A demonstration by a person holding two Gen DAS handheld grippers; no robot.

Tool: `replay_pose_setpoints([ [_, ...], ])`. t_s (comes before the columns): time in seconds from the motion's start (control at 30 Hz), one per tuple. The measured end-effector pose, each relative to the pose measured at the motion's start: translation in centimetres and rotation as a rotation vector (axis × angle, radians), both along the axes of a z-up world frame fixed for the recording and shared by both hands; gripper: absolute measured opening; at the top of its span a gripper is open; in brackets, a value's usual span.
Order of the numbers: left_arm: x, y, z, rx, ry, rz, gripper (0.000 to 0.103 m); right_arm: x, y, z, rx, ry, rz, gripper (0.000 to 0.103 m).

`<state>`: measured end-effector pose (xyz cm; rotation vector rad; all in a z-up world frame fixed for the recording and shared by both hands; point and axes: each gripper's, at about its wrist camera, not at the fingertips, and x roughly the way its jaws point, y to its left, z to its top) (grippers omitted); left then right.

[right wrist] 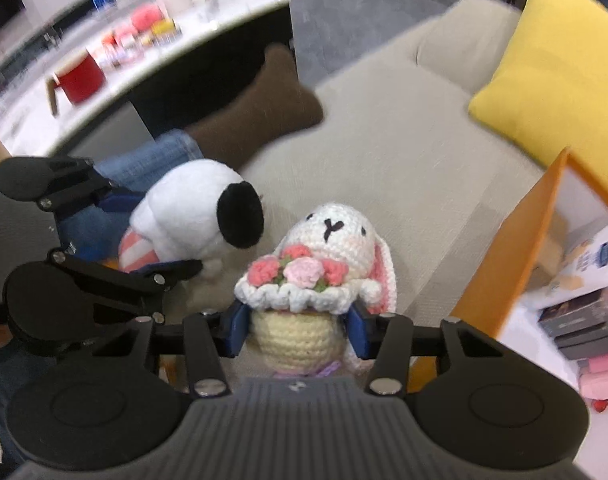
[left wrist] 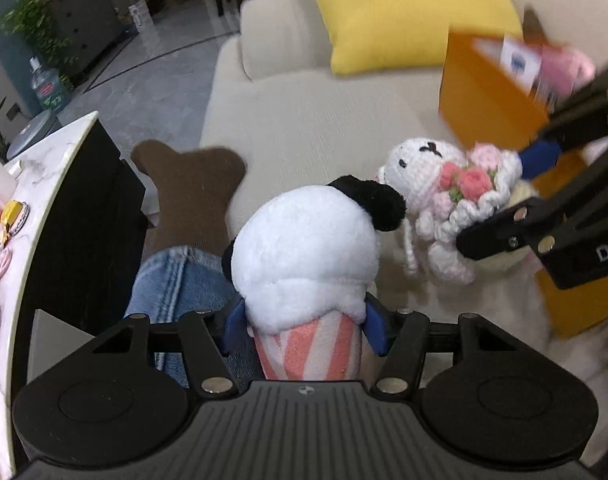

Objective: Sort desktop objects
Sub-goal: 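Carry both plush toys over the orange box with both grippers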

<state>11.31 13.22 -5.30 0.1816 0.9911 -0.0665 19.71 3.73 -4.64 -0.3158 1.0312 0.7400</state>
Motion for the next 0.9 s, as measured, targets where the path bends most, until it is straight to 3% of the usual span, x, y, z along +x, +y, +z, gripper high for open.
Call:
replay_pose_setpoints([
  [0.23, -1.2, -1.9, 7.3, -0.148, -0.136, -0.036, 0.068, -2.3, -5.9, 6.7, 0.139, -0.146, -0.066, 0.051],
  [0.43, -0.4, -7.2, 11.2, -0.253, -0.2, -0.159, 0.068, -3.4, -12.7, 9.4, 0.139, -0.229, -0.185, 0.051],
  [0.7, 2.7, -14.3, 9.7, -0.392, -0.111, -0.255, 0.068, -3.0, -19.8, 7.8, 0.019, -0.202, -0.308, 0.052],
  [0.9, 6.3, -16.9, 5.7, -0.506, 0.071, -0.208, 0.068, -1.9, -21.2, 4.4, -0.08, -0.148, -0.296, 0.051],
])
